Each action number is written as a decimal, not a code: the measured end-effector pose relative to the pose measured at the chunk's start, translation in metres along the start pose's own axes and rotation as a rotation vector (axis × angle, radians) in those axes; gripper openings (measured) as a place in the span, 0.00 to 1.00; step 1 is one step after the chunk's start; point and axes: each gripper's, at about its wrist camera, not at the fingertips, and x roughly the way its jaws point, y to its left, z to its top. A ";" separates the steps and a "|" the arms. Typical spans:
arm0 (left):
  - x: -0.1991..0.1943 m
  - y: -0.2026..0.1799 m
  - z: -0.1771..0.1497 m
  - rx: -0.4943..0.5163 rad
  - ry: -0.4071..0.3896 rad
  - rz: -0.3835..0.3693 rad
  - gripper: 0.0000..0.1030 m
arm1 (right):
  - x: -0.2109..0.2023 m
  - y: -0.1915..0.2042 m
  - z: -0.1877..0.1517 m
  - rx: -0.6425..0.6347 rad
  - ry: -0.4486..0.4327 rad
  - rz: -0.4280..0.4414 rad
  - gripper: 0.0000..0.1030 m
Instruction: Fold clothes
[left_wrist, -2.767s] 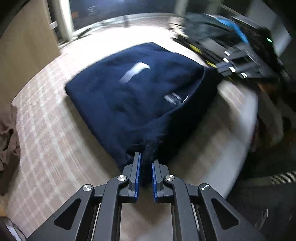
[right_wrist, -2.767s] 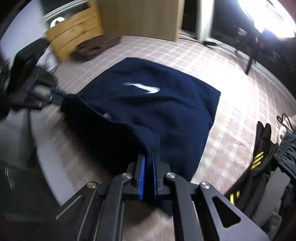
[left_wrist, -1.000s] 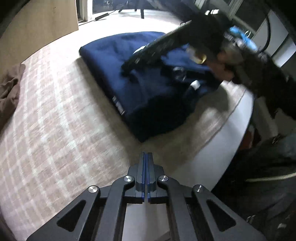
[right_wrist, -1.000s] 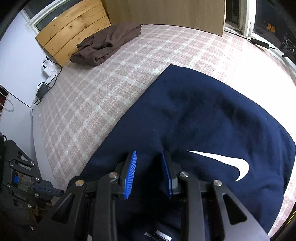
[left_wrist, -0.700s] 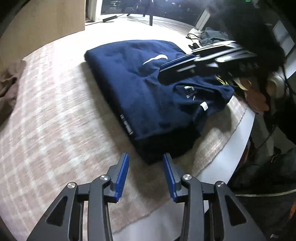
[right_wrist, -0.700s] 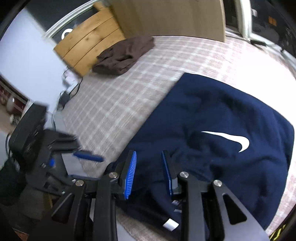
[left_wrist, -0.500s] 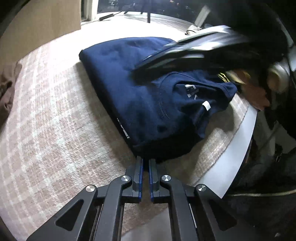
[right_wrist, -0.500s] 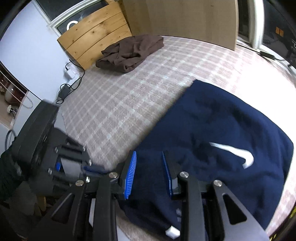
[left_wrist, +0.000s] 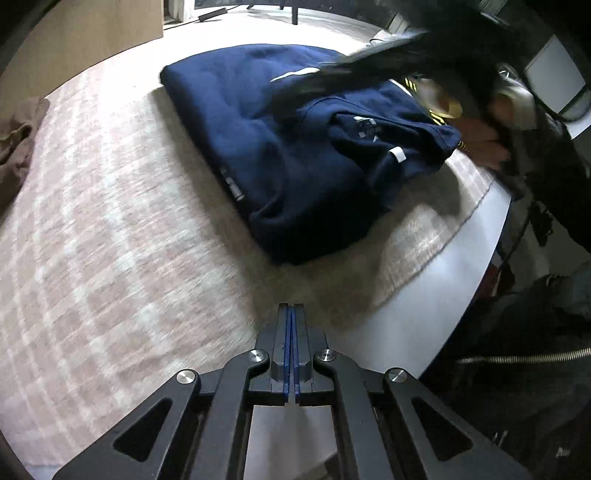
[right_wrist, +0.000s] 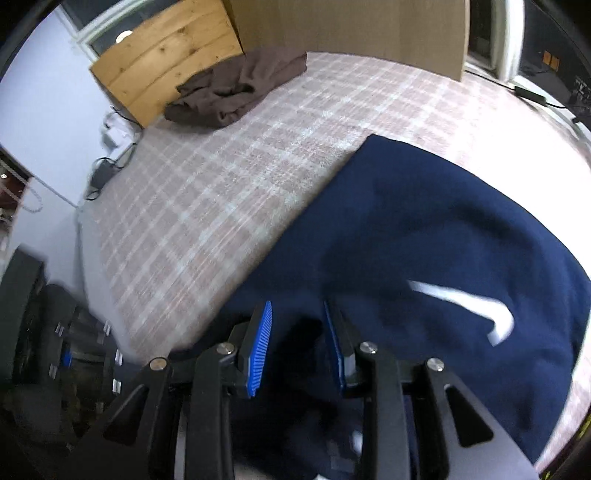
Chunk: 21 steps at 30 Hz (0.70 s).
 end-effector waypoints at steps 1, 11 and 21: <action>-0.005 0.005 0.002 -0.012 -0.013 0.001 0.01 | -0.009 -0.001 -0.009 0.016 -0.007 0.022 0.35; 0.007 0.018 0.038 0.015 0.009 -0.024 0.13 | -0.002 0.030 -0.057 0.052 0.045 0.172 0.37; -0.008 0.027 0.048 -0.004 -0.034 -0.002 0.17 | 0.002 0.033 -0.070 0.017 0.106 0.247 0.03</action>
